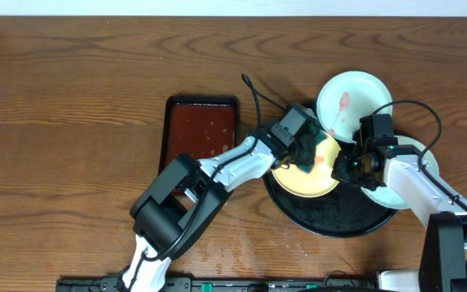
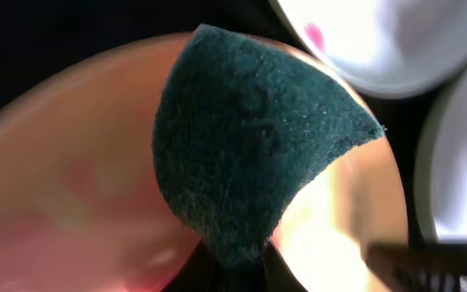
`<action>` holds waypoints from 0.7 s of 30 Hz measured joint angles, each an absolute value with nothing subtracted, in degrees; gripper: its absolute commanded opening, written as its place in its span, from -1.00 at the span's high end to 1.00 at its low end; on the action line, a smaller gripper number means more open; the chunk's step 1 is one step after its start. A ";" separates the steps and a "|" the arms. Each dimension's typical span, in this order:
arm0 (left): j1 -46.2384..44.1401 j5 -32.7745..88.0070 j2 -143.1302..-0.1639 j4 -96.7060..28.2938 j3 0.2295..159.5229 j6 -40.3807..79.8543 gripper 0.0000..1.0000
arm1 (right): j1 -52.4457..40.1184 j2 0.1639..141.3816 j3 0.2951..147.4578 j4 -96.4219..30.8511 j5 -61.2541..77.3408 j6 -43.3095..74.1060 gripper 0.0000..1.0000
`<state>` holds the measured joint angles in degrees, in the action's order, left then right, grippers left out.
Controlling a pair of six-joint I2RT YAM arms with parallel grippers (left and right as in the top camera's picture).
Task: Clean dirty plates on tray and stack at the side
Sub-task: 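Scrub the yellow plate with the sponge while the right gripper holds it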
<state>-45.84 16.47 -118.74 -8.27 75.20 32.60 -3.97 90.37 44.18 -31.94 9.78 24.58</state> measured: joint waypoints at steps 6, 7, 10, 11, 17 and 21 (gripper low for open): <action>-46.63 17.30 -118.74 -14.81 76.66 30.37 0.85 | -3.97 90.37 44.18 -31.94 8.99 24.53 0.98; -46.70 16.25 -118.72 -17.21 77.43 29.95 0.85 | -3.97 90.37 44.18 -32.01 9.10 24.53 0.98; -47.44 9.87 -118.72 -26.59 80.64 28.60 0.85 | -3.99 90.37 44.18 -32.10 9.45 24.53 0.98; -47.83 7.03 -118.72 -29.85 81.71 28.14 0.85 | -3.99 90.37 44.18 -32.10 9.45 24.53 0.98; -48.69 -6.04 -118.72 -37.50 84.27 24.58 0.85 | -3.99 90.37 44.14 -32.05 9.96 24.56 0.97; -48.64 -6.46 -118.74 -35.48 84.25 23.51 0.85 | -3.99 90.37 44.07 -31.66 10.61 24.58 0.97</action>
<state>-48.64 -6.46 -118.74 -35.48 84.25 23.51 -3.99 90.37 44.07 -31.66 10.61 24.58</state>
